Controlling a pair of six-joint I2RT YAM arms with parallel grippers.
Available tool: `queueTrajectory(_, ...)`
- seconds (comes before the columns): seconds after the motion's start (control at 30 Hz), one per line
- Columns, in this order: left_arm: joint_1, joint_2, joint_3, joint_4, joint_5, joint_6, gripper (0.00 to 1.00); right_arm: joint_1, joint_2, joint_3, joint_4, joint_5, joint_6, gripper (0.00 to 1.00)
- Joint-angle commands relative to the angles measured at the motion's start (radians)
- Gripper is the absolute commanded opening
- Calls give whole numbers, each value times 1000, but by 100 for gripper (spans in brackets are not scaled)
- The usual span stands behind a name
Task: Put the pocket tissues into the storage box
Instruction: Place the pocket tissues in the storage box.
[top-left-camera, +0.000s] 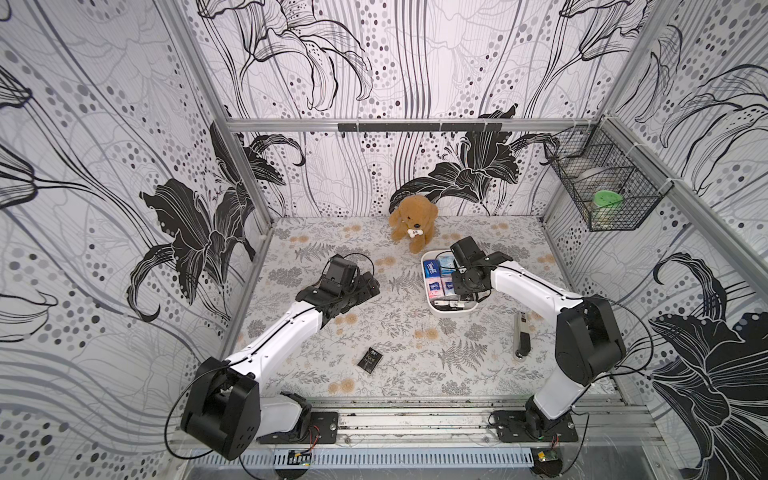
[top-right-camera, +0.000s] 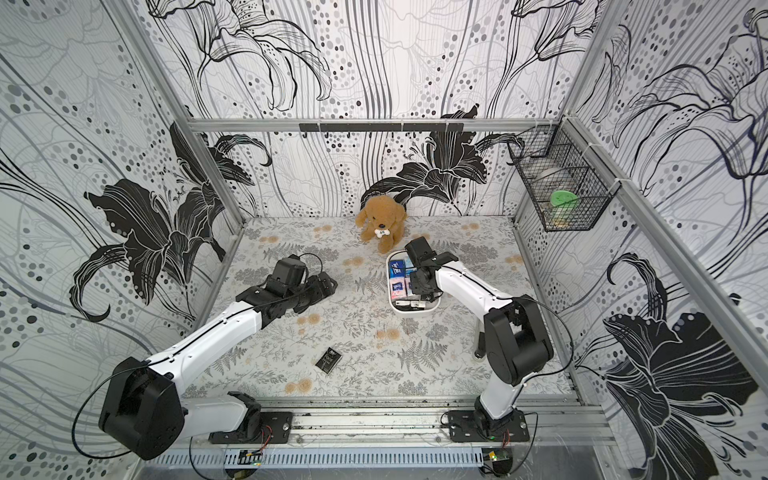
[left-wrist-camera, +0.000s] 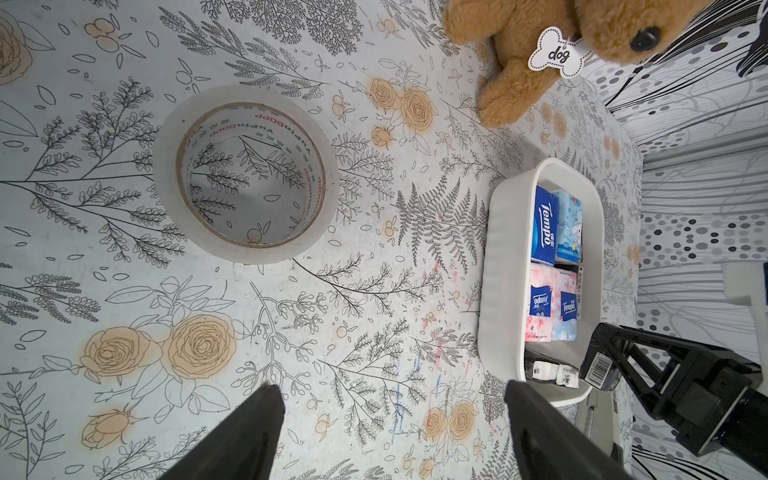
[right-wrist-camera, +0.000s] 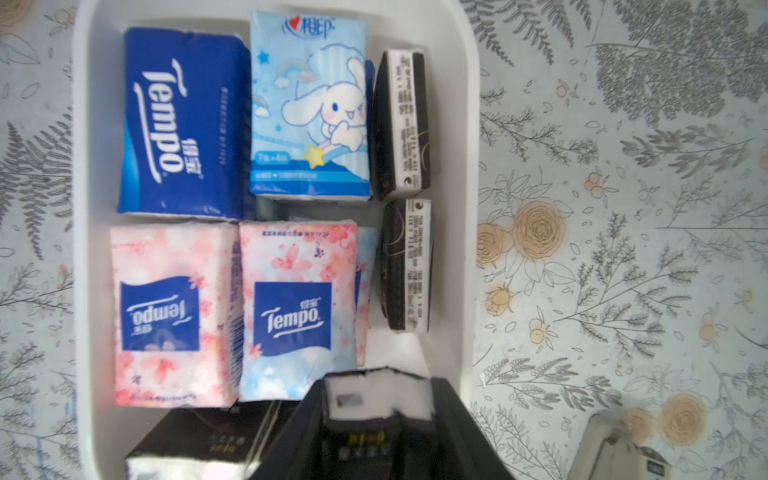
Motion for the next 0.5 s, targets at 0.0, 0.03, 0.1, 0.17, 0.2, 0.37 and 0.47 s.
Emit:
queueTrajectory(0.0, -4, -7, 10, -5, -22, 13, 88, -2, -10, -9, 9, 34, -36, 43)
queueTrajectory(0.03, -3, -7, 9, -5, -22, 13, 88, -3, -7, -12, 10, 39, -40, 43)
queueTrajectory(0.1, -4, -7, 11, -5, -24, 11, 88, -3, 1, -15, 11, 55, -47, 43)
queueTrajectory(0.17, -3, -6, 14, -6, -24, 11, 88, -3, 6, -15, 12, 65, -51, 43)
queueTrajectory(0.2, -3, -4, 15, -8, -25, 10, 88, -3, 9, -15, 13, 68, -53, 43)
queueTrajectory(0.37, -4, 0, 22, -8, -25, 4, 88, -3, 33, -10, 13, 78, -55, 44)
queueTrajectory(0.47, -5, -3, 20, -9, -25, 4, 88, -3, 41, -10, 15, 61, -49, 46)
